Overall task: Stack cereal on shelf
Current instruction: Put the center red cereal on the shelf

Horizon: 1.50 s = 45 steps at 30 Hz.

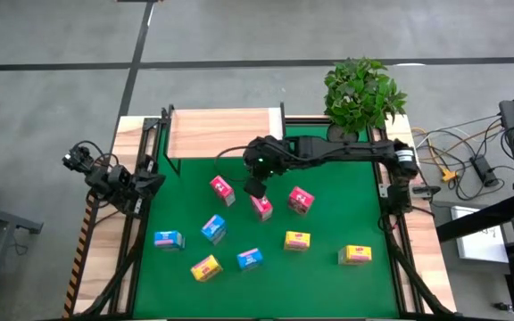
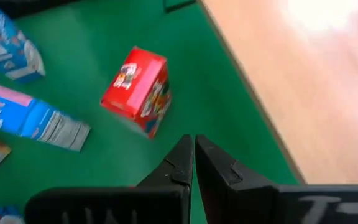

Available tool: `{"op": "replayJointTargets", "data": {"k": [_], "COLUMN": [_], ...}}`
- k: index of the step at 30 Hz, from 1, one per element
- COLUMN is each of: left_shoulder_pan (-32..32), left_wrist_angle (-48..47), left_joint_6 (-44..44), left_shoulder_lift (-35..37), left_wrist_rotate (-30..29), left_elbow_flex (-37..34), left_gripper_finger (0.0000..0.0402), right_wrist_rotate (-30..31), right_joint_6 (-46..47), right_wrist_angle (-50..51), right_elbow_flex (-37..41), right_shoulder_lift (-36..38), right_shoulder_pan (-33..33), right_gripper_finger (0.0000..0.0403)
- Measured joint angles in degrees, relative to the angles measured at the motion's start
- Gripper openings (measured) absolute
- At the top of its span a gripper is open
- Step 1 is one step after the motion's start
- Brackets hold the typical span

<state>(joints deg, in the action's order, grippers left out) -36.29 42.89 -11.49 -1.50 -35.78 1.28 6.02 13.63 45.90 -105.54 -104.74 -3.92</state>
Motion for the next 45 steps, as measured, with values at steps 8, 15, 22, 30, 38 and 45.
{"op": "replayJointTargets", "data": {"k": [8,15,22,30,38,45], "left_shoulder_pan": [0.0,0.0,0.0,0.0,0.0,0.0], "left_wrist_angle": [-1.1,0.0,1.2,1.5,1.3,0.9], "left_joint_6": [-0.2,-1.5,-3.0,-3.1,-2.7,-1.6], "left_shoulder_lift": [0.0,0.0,0.1,0.1,0.1,0.1], "left_wrist_rotate": [-7.3,-7.2,-7.2,-7.2,-7.2,-7.2], "left_elbow_flex": [0.0,0.0,0.0,0.0,0.0,0.0], "left_gripper_finger": [0.0000,0.0000,0.0000,0.0000,0.0000,0.0000], "right_wrist_rotate": [-2.0,-3.4,-8.5,-10.1,-1.5,3.2], "right_joint_6": [6.5,14.4,18.2,19.6,20.5,23.5], "right_wrist_angle": [19.5,26.1,25.2,21.6,19.4,19.5], "right_elbow_flex": [-9.8,-10.9,-11.0,-11.0,-10.6,-8.7], "right_shoulder_lift": [-5.6,-7.7,-7.6,-7.7,-7.8,-7.9], "right_shoulder_pan": [0.8,1.8,2.1,4.1,7.6,9.4], "right_gripper_finger": [0.0009,0.0009,0.0018,0.0127,0.0245,0.0275]}}
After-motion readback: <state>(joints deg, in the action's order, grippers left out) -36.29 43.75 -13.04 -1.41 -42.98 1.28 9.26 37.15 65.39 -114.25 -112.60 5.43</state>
